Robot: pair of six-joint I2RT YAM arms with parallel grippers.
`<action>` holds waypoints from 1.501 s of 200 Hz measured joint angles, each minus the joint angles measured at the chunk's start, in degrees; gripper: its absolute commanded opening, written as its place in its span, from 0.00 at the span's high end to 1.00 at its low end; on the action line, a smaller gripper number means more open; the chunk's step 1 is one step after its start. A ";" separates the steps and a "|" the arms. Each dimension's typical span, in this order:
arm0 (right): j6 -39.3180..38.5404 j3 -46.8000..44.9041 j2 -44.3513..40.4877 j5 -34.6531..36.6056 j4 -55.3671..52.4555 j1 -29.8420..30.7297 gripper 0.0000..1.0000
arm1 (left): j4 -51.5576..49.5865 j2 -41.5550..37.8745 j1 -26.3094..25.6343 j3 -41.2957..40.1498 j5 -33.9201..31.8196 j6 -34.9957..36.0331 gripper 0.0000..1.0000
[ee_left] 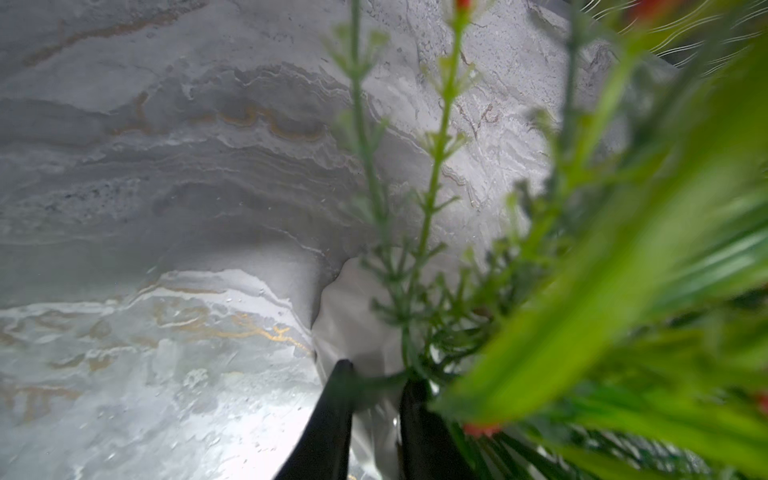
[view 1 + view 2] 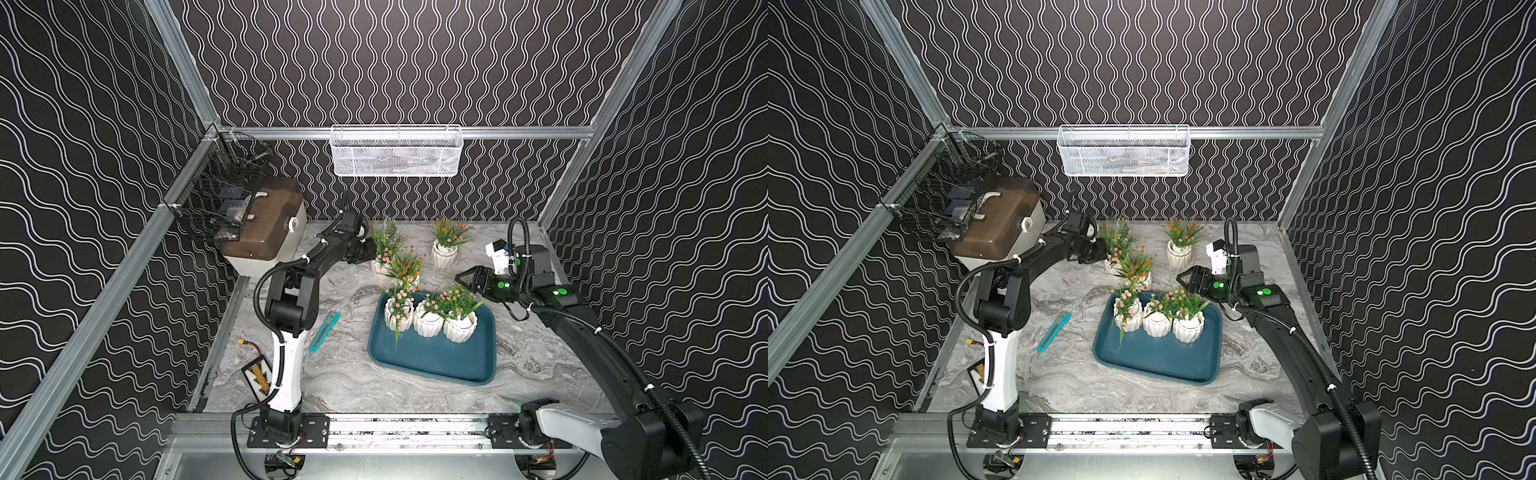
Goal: Put the potted gypsophila into the storage box
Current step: Pick up the baby's breath potted plant from the center of the board.
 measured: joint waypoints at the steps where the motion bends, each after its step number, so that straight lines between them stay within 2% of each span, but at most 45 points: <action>1: 0.00 0.00 -0.02 0.00 -0.02 -0.02 0.29 | -0.04 0.02 0.00 0.07 0.02 0.11 0.78; 16: -0.02 -0.04 -0.13 -0.04 -0.02 -0.11 0.29 | -0.92 0.33 -0.04 0.79 -0.22 0.59 0.79; 40: -0.20 -0.09 -0.26 -0.26 0.00 -0.37 0.29 | -2.14 0.48 -0.04 1.55 -0.96 1.42 0.88; 94: -0.17 -0.59 -0.31 -0.44 0.11 -0.74 0.29 | -3.45 -0.35 -0.02 1.25 -1.29 2.58 1.00; 177: -0.17 -1.18 0.33 -1.22 0.39 -1.38 0.29 | -7.04 -3.41 1.49 -1.57 2.82 2.08 1.00; 300: -0.17 -1.60 0.74 -2.58 0.55 -2.67 0.29 | -8.07 -12.44 3.32 -4.37 1.53 3.21 1.00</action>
